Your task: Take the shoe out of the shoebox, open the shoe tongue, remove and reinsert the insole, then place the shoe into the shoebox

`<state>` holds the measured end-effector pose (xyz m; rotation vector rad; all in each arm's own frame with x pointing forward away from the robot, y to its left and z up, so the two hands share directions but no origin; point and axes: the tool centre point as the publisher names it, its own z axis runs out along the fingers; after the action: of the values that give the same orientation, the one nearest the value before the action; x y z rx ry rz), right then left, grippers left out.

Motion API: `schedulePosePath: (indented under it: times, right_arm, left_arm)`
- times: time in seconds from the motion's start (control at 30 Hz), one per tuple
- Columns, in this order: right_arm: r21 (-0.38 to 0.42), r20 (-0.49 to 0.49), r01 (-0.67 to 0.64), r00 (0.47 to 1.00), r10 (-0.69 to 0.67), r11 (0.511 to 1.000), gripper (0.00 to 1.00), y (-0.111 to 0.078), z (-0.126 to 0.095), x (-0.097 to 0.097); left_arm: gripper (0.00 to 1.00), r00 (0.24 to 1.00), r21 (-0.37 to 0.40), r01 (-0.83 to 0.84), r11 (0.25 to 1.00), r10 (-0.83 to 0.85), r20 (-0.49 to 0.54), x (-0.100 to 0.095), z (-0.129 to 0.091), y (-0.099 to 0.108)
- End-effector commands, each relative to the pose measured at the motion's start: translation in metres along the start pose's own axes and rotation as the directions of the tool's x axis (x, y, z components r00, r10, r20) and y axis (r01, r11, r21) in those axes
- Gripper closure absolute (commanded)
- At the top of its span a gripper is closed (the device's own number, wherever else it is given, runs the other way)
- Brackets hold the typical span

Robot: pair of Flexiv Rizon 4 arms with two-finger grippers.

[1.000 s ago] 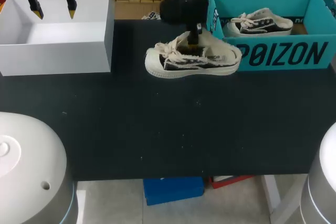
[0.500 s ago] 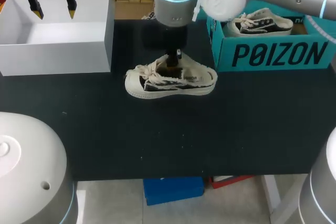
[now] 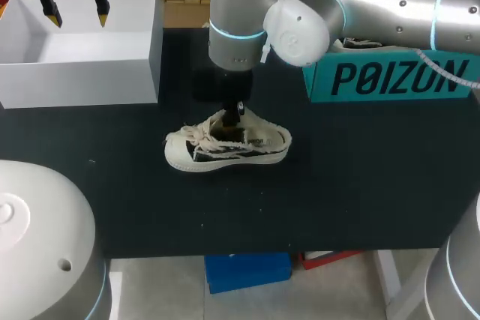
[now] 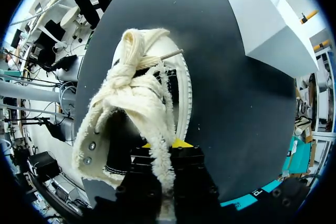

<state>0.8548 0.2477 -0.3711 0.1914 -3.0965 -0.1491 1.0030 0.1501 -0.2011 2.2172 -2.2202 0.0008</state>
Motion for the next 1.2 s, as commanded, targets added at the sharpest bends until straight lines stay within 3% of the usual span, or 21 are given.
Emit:
schedulePosePath:
  times: [0.03,0.37,0.4,0.43,0.57,0.77,0.93,1.0,1.2]
  right_arm:
    - [0.002,-0.027,-0.005,1.000,0.005,1.000,1.00,0.012,0.028,-0.004]
    - [0.006,-0.022,-0.045,0.999,0.045,0.999,0.98,0.007,0.038,-0.007]
    - [0.005,-0.022,-0.046,0.999,0.046,0.999,0.54,0.006,0.035,-0.007]
    - [0.005,-0.023,-0.046,0.999,0.046,0.999,0.00,0.005,0.032,-0.007]
    - [0.018,-0.015,-0.082,0.996,0.083,0.996,0.00,-0.003,0.013,-0.008]
    - [0.030,-0.012,-0.149,0.989,0.149,0.988,0.00,-0.018,-0.032,-0.008]
    - [0.028,0.019,-0.131,0.991,0.131,0.991,0.00,-0.023,-0.060,-0.005]
    - [0.005,0.041,-0.121,0.992,0.121,0.993,0.00,-0.023,-0.068,-0.003]
    - [-0.166,0.110,-0.103,0.986,0.122,0.981,0.00,-0.016,-0.092,0.006]
  left_arm:
    - [0.00,1.000,-0.001,0.001,1.000,-0.001,0.002,0.000,-0.001,0.001]
    - [0.00,1.000,-0.001,0.001,1.000,-0.001,0.002,0.000,-0.001,0.001]
    - [0.00,1.000,-0.001,0.001,1.000,-0.001,0.002,0.000,-0.001,0.001]
    - [0.00,1.000,-0.001,0.001,1.000,-0.001,0.002,0.000,-0.001,0.001]
    - [0.00,1.000,-0.001,0.001,1.000,-0.001,0.002,0.000,-0.001,0.001]
    - [0.00,1.000,-0.001,0.001,1.000,-0.001,0.002,0.000,-0.001,0.001]
    - [0.00,1.000,-0.001,0.001,1.000,-0.001,0.002,0.000,-0.001,0.001]
    - [0.00,1.000,-0.001,0.001,1.000,-0.001,0.002,0.000,-0.001,0.001]
    - [0.00,1.000,-0.001,0.001,1.000,-0.001,0.002,0.000,-0.001,0.001]
